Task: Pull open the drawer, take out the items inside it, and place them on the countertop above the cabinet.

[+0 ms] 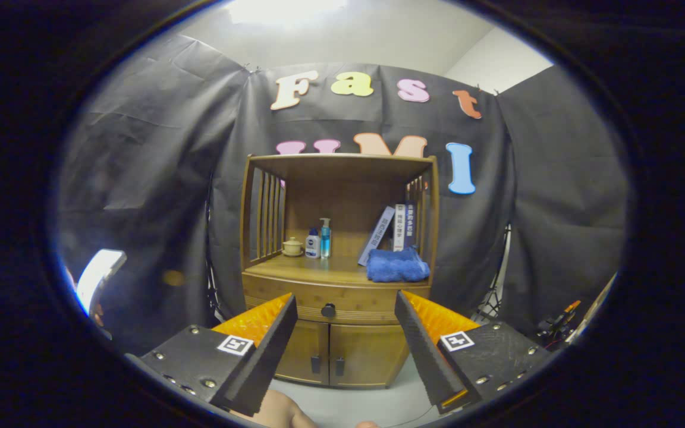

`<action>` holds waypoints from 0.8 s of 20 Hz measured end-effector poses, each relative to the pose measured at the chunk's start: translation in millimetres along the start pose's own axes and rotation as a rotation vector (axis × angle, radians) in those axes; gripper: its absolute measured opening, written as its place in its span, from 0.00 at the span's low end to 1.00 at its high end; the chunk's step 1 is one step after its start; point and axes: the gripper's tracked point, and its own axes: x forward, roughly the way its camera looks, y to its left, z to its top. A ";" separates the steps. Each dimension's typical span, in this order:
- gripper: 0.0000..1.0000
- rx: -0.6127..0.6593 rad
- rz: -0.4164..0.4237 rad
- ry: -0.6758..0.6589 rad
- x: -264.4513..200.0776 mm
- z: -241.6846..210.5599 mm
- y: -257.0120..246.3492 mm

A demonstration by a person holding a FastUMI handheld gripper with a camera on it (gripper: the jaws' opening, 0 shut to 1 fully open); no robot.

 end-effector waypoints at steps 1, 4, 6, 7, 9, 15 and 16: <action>0.99 0.000 0.009 -0.004 19.2 -4.7 4.7; 0.99 0.013 0.016 0.005 75.0 -27.0 13.7; 0.99 0.022 0.011 0.020 109.3 -46.2 17.9; 0.99 0.026 0.008 0.030 126.0 -56.8 20.2; 0.99 0.028 -0.003 0.049 155.5 -78.5 23.4; 0.99 0.035 -0.026 0.134 229.8 -148.3 36.8; 0.99 0.032 -0.035 0.150 240.3 -159.4 38.1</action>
